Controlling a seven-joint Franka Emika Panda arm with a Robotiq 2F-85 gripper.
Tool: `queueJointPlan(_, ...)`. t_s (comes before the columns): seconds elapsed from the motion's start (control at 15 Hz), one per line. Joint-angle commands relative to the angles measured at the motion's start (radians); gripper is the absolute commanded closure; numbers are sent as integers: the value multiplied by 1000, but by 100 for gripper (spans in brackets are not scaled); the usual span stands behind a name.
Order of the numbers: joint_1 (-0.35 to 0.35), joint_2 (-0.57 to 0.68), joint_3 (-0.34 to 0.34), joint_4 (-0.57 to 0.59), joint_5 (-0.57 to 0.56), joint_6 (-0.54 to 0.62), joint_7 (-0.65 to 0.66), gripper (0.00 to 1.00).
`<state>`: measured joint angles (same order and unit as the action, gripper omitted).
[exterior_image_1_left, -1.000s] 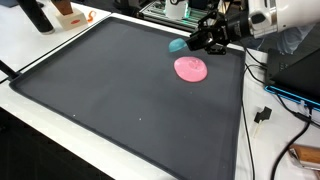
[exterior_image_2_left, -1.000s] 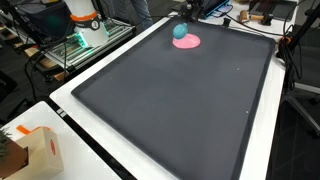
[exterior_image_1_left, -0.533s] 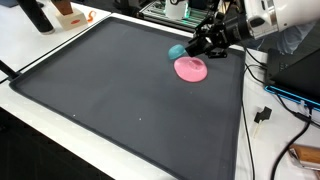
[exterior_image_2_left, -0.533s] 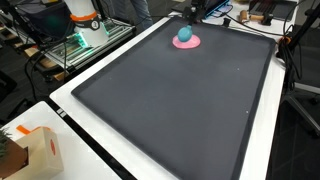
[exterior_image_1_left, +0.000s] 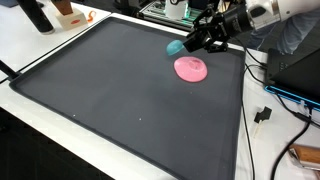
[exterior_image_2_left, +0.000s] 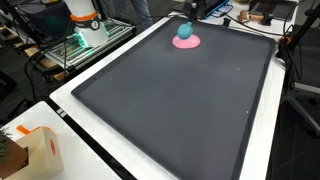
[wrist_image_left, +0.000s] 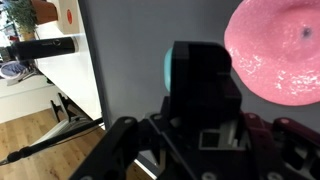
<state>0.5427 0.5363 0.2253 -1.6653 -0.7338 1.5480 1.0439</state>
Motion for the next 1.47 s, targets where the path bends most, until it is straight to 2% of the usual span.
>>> queueJointPlan(0.0,-30,-79,15,-71,45,34,-45,74)
queueJointPlan(0.27,-49,-130,24,-97,95,53,-91,74)
queueJointPlan(1.4,-152,-430,30,-338,344,367,-301,74)
